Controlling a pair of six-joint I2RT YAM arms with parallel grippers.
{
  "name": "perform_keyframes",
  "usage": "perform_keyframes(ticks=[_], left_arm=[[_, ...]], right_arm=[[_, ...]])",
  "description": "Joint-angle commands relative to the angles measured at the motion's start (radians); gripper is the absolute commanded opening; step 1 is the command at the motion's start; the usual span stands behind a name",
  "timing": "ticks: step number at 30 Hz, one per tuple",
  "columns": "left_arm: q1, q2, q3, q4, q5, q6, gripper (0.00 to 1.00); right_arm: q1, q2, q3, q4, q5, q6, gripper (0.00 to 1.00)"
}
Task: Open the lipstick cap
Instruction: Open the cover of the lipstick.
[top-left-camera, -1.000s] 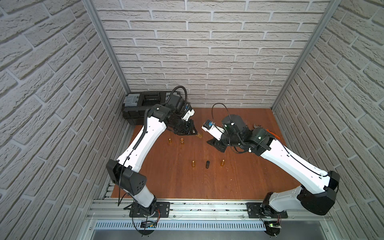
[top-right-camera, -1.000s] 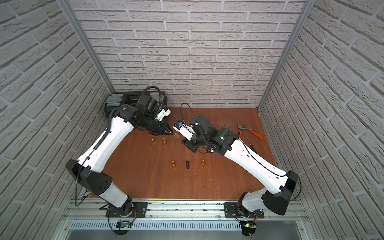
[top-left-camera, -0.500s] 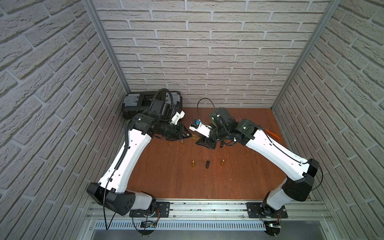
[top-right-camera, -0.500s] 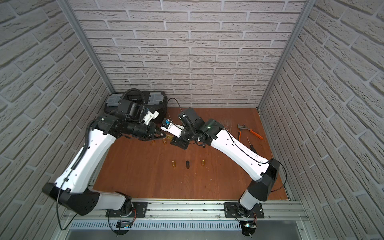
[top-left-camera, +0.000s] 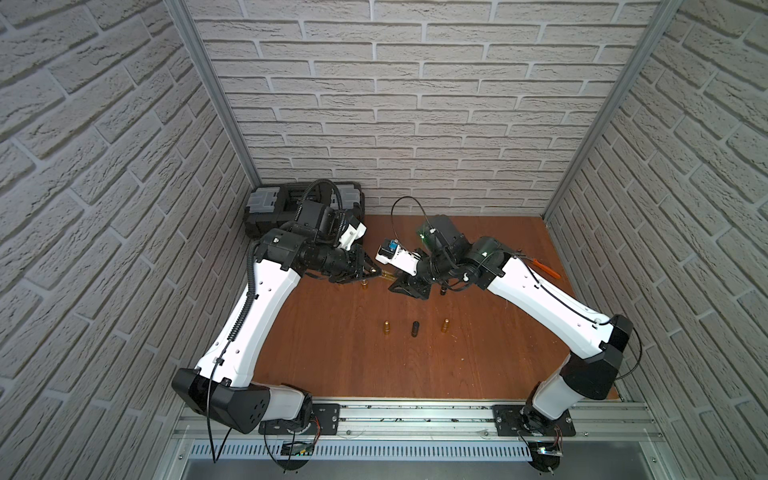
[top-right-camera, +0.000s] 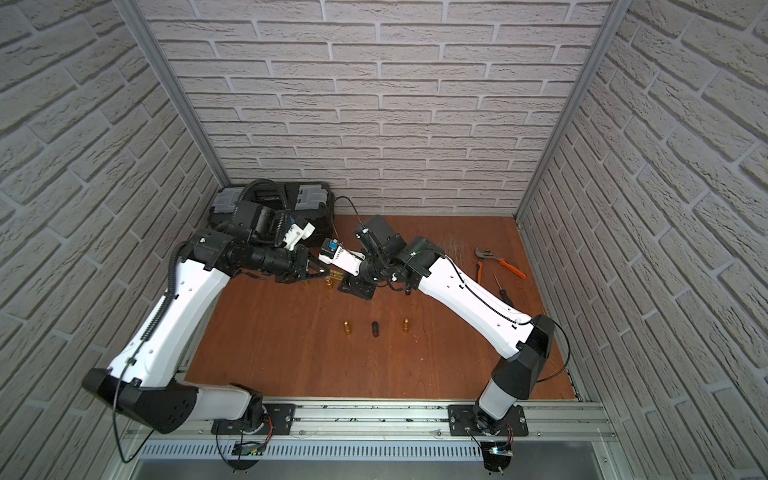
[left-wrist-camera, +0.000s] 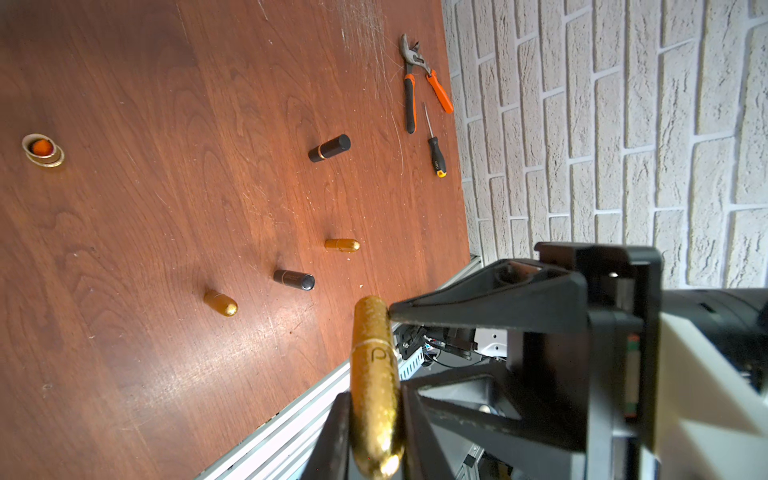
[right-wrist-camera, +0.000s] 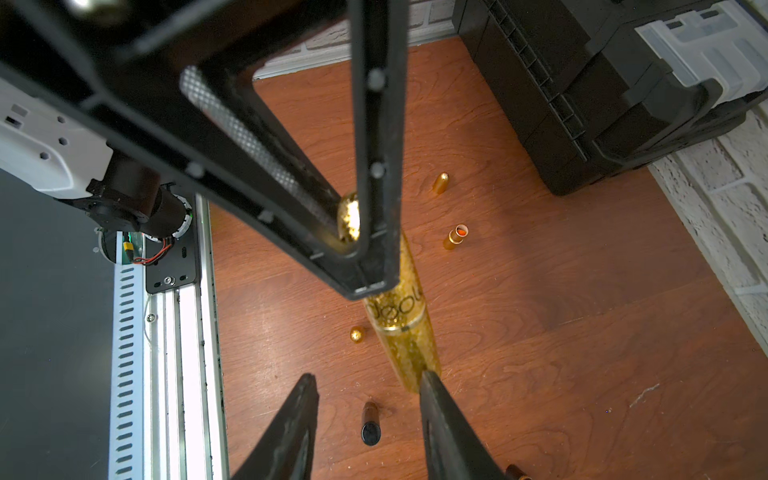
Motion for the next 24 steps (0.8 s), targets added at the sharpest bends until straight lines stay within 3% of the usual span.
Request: perform_keyframes(ticks=[1, 6, 16, 24], left_arm=[[-0.005, -0.013, -0.010, 0.033, 0.082, 0.004, 0.12], [-0.006, -0.008, -0.012, 0.049, 0.111, 0.003, 0.12], [0.000, -0.009, -0.034, 0.022, 0.089, 0.023, 0.11], [-0.001, -0.011, -0.033, 0.026, 0.097, 0.020, 0.11]], right_arm=[[0.004, 0.030, 0.011, 0.046, -0.035, -0.013, 0.41], [0.005, 0.039, 0.024, 0.059, -0.023, -0.025, 0.40], [0.005, -0.021, -0.017, 0.087, 0.140, -0.052, 0.44], [0.006, -0.004, 0.012, 0.088, 0.097, -0.063, 0.44]])
